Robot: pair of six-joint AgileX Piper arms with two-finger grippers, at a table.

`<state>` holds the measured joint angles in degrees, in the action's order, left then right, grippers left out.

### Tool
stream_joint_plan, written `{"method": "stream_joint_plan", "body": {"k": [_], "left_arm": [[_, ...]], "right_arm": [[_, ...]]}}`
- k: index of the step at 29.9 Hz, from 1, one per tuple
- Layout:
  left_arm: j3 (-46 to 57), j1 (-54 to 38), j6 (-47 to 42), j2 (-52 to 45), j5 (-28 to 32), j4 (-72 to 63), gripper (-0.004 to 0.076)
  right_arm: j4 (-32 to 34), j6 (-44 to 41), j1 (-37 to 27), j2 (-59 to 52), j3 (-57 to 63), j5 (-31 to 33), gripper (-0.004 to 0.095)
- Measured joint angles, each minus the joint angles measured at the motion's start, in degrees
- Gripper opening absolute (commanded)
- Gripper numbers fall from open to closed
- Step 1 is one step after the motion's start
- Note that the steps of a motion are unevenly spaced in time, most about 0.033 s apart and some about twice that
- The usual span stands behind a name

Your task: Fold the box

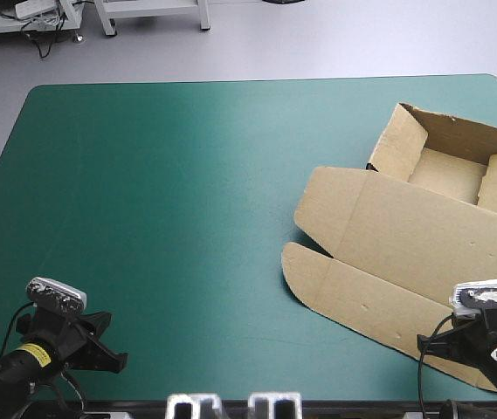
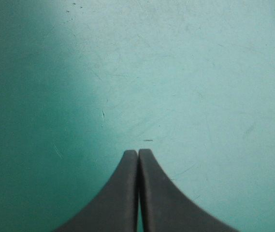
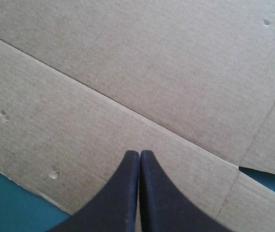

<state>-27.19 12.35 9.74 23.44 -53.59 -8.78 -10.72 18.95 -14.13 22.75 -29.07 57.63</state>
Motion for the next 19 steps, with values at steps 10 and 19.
{"method": "stream_joint_plan", "body": {"k": [10, 19], "left_arm": [[0.00, 0.00, 0.00, 0.00, 0.00, -0.13, -0.0011], [0.00, 0.00, 0.00, 0.00, 0.00, -0.13, -0.0011]], "right_arm": [[-0.05, 0.00, 0.00, 0.00, 0.00, 0.00, -0.0005], [-7.10, -2.15, 0.00, 0.00, 0.10, 0.50, -0.0005]]}}
